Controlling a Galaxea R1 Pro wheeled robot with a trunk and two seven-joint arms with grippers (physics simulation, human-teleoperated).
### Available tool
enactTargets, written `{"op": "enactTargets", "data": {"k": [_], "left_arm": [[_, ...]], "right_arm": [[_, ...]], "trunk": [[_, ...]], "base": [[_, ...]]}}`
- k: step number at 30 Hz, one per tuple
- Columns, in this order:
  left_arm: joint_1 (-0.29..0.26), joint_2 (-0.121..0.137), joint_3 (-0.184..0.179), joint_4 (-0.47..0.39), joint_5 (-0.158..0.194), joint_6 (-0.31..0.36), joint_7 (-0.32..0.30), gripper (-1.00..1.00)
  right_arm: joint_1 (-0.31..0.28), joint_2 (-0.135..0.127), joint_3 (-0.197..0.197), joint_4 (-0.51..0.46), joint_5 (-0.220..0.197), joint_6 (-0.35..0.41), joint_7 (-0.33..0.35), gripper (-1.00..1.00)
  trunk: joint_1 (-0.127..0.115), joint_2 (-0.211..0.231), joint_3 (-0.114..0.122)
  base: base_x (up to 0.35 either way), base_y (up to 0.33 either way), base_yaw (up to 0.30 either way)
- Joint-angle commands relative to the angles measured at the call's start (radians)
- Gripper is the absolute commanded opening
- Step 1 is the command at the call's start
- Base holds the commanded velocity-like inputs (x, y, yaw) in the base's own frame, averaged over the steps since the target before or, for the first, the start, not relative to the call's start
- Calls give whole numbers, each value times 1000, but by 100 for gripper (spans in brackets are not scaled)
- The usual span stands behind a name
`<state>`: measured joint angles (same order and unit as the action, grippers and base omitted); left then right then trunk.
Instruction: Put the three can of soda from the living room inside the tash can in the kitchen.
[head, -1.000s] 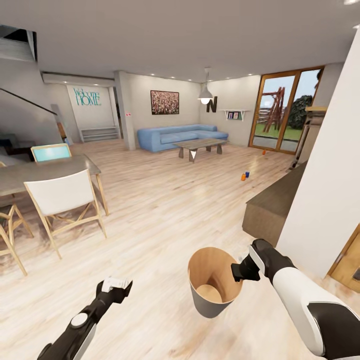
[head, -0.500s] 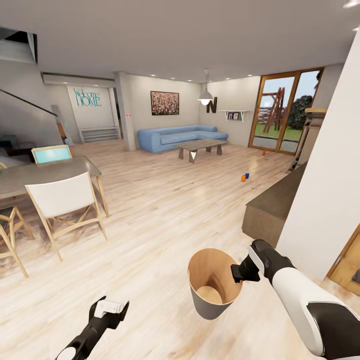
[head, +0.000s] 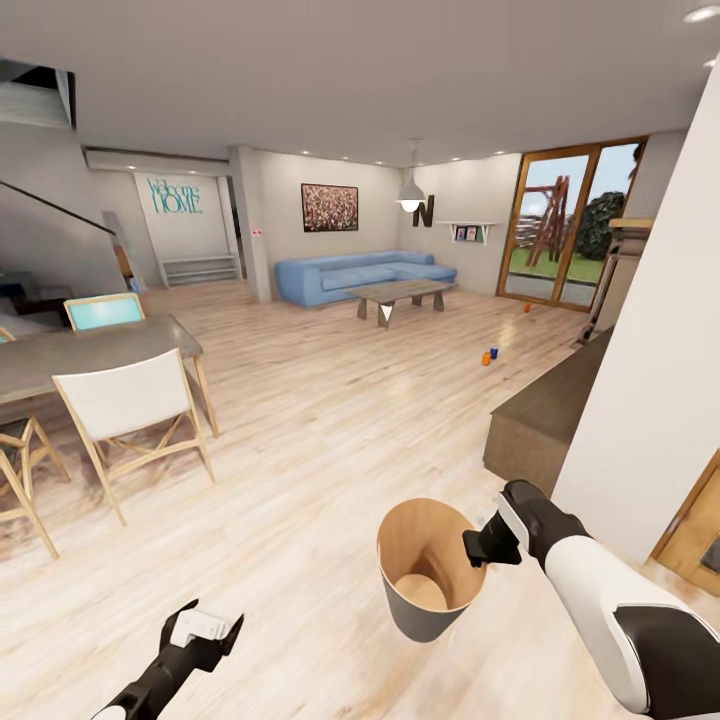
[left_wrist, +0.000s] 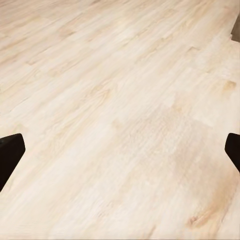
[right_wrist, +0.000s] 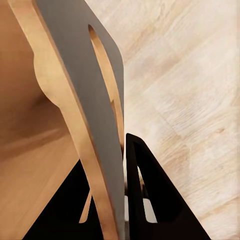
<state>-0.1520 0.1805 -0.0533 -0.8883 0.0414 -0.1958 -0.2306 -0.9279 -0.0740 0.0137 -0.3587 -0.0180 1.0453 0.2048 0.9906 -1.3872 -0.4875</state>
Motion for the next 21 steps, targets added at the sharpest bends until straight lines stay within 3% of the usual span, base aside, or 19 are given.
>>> {"op": "enactTargets", "data": {"k": [1, 6, 13, 17, 21], "left_arm": [[1, 1, 0, 0, 0, 0, -1, 100], [3, 8, 2, -2, 2, 10, -25, 100], [4, 53, 12, 4, 2, 55, -279, 100], [5, 57, 14, 7, 1, 58, -297, 100], [5, 56, 14, 8, 0, 56, -264, 100]], "right_arm": [[0, 0, -5, -1, -27, 2, 7, -100], [2, -1, -4, -1, -26, 2, 6, -100], [5, -2, 20, -2, -25, 2, 6, -100], [6, -2, 27, -3, -25, 2, 5, -100], [6, 1, 30, -3, -25, 2, 5, -100]], "trunk": [[-4, 7, 3], [-23, 42, 19], [-50, 91, 41], [-65, 119, 53], [-69, 126, 57]], "base": [[0, 0, 0], [0, 0, 0], [0, 0, 0], [0, 0, 0], [0, 0, 0]]}}
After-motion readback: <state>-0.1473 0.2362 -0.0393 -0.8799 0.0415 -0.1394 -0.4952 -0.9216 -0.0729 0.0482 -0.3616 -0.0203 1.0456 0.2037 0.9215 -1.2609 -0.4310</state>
